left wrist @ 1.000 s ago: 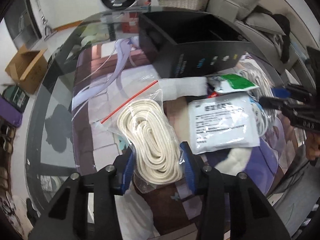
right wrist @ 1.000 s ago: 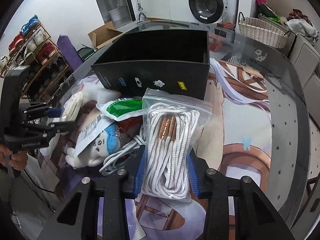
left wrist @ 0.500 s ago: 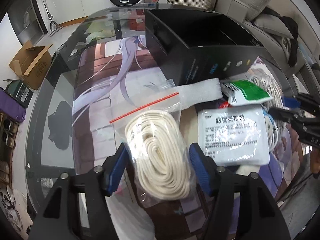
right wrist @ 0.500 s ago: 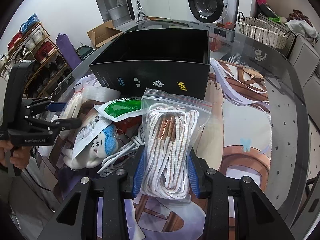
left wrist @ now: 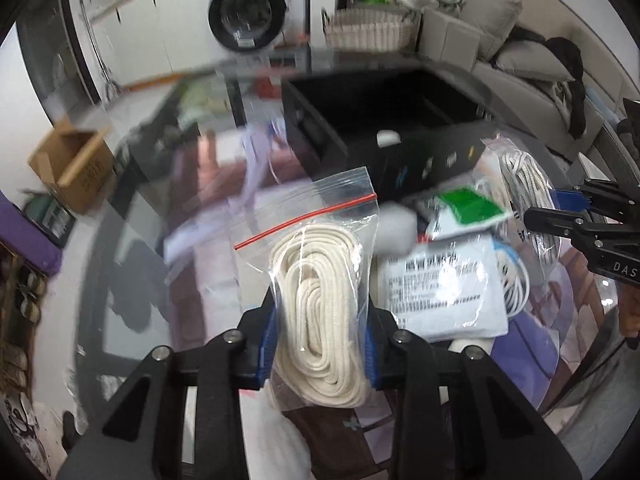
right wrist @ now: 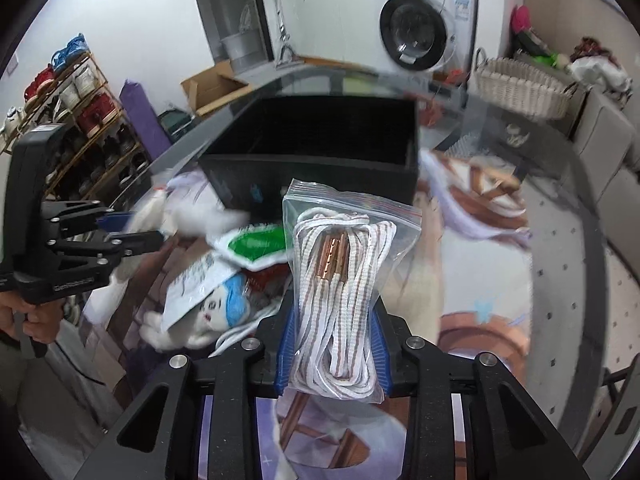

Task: Organize soft objects
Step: 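Lift the cream rope bag with the left tool while the right lifts the white cord bag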

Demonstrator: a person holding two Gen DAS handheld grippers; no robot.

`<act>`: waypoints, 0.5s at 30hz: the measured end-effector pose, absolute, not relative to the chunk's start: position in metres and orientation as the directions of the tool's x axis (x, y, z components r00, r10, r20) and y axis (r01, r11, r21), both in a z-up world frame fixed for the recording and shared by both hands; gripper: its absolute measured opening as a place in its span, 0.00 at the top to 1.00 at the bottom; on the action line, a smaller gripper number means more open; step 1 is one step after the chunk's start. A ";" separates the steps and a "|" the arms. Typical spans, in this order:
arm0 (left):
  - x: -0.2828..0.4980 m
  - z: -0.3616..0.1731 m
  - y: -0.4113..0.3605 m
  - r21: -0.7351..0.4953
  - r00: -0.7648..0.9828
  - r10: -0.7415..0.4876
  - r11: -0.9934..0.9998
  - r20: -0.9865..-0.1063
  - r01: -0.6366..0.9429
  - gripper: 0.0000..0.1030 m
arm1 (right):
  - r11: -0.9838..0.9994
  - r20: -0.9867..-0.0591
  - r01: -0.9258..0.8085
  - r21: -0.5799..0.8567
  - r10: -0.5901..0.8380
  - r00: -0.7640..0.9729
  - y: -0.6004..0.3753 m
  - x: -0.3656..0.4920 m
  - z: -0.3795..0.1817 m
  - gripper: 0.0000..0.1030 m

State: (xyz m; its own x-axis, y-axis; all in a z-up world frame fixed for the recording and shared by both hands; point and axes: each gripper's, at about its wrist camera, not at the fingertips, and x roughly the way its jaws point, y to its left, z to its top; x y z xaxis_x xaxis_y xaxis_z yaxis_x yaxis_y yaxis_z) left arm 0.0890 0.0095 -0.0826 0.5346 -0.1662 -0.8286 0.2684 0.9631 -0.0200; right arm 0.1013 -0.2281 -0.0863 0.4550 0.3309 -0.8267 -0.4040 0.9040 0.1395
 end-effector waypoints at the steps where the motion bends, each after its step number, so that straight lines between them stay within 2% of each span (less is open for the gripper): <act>1: 0.086 -0.074 0.009 -0.013 0.566 -0.172 0.962 -0.806 0.273 0.68 | 0.908 -0.819 -0.400 0.122 0.319 0.476 -0.228 0.100 -0.083 0.68; 4: 0.076 -0.051 0.010 -0.001 0.663 -0.188 0.962 -0.725 0.273 0.68 | 0.907 -0.766 -0.408 0.102 0.333 0.550 -0.227 0.092 -0.066 0.68; 7: 0.062 -0.029 0.008 0.038 0.771 -0.178 0.966 -0.611 0.254 0.68 | 0.893 -0.666 -0.438 0.103 0.389 0.637 -0.225 0.079 -0.041 0.68; 11: 0.045 -0.012 0.010 0.074 0.873 -0.154 0.975 -0.464 0.211 0.68 | 0.877 -0.467 -0.477 0.066 0.449 0.762 -0.223 0.051 -0.008 0.68; 15: 0.027 -0.007 0.019 0.071 0.921 -0.142 0.981 -0.363 0.179 0.68 | 0.867 -0.288 -0.496 0.041 0.485 0.826 -0.226 0.024 0.007 0.68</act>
State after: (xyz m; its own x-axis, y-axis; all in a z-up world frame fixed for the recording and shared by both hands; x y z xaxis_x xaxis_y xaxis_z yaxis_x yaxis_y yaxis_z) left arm 0.0266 0.0187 -0.0069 0.9210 -0.1417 -0.3628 0.1788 0.9813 0.0707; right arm 0.0241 -0.2258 0.0072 0.8256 0.4854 -0.2877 -0.4958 0.8675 0.0410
